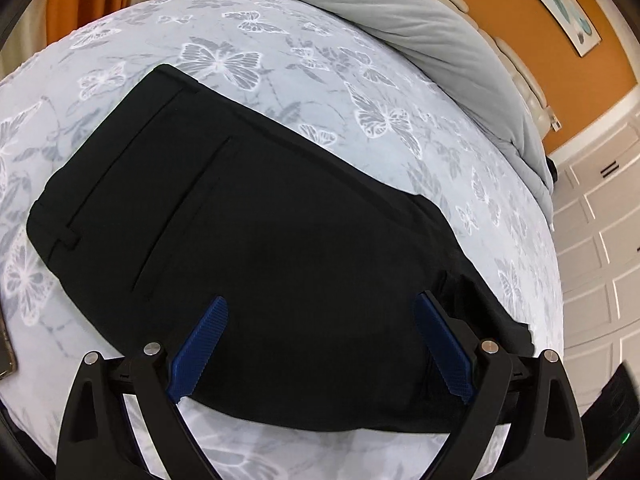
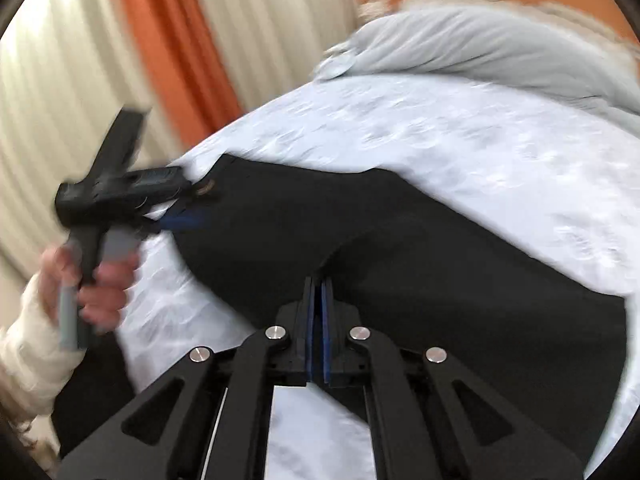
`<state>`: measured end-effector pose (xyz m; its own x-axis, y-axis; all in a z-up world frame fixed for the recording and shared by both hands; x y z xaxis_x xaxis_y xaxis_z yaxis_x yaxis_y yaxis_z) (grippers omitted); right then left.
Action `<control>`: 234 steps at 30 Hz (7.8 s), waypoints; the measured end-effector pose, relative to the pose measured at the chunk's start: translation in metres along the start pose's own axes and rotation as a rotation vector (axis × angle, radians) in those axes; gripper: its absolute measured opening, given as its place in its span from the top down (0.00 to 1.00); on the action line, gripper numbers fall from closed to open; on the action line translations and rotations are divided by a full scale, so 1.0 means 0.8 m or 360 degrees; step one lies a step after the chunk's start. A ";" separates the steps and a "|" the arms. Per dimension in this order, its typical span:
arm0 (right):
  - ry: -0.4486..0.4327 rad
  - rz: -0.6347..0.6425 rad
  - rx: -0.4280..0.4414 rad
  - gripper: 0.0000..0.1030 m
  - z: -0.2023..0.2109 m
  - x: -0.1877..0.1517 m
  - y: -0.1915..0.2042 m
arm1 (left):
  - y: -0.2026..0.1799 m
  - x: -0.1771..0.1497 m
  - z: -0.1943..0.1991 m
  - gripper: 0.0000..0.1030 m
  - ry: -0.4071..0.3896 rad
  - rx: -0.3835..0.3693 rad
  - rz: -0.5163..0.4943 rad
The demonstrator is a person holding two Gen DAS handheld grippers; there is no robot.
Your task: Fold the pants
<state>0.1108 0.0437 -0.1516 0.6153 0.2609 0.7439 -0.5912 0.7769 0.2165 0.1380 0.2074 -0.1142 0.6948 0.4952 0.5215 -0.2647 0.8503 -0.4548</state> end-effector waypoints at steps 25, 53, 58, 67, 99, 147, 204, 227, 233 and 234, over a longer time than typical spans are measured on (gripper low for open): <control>0.0004 -0.1173 -0.0488 0.41 0.168 -0.119 -0.291 | -0.156 -0.132 -0.074 0.12 0.0341 -0.0133 -0.0478; -0.0358 -0.1200 -0.0482 0.52 0.153 -0.029 -0.376 | -0.193 -0.151 -0.067 0.06 0.0259 -0.0308 -0.0658; -0.0178 -0.1153 -0.0522 0.89 0.111 -0.048 -0.378 | -0.210 -0.194 -0.090 0.06 0.0310 -0.0203 -0.0920; -0.0435 -0.1171 -0.0530 0.98 0.114 0.007 -0.411 | -0.212 -0.214 -0.097 0.05 0.0220 -0.0092 -0.1199; -0.0061 -0.0872 -0.0439 0.88 0.131 -0.082 -0.237 | 0.184 0.029 0.011 0.06 -0.0277 0.0247 0.0703; -0.0046 -0.0237 -0.0272 0.97 0.080 -0.045 -0.116 | 0.085 0.027 0.009 0.25 -0.0396 0.0484 0.0433; -0.0524 -0.0809 -0.0686 0.15 0.248 -0.033 -0.231 | -0.214 -0.084 0.069 0.15 -0.0319 -0.0496 -0.0432; -0.0057 -0.0874 -0.0148 0.73 0.041 -0.041 -0.147 | -0.029 0.019 0.050 0.11 -0.0282 -0.0252 0.0244; -0.0423 -0.0624 -0.0171 0.84 0.173 0.030 -0.125 | -0.033 -0.001 0.043 0.11 -0.0237 -0.0257 0.0222; -0.0448 -0.0591 -0.0231 0.84 0.193 0.028 -0.131 | -0.036 -0.002 0.041 0.11 -0.0238 -0.0254 0.0204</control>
<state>0.1058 -0.1201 -0.0604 0.5941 -0.1982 0.7796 -0.2675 0.8653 0.4239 0.1225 0.1875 -0.0781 0.5525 0.6280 0.5481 -0.2267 0.7460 -0.6262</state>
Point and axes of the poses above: each gripper's, at about its wrist camera, not at the fingertips, and z roughly against the way its jaws point, y to its left, x to its top, the point moved 7 cm from there along -z, roughly the way its jaws point, and after that the axes turned 9 degrees about -y, right-handed, at the moved point
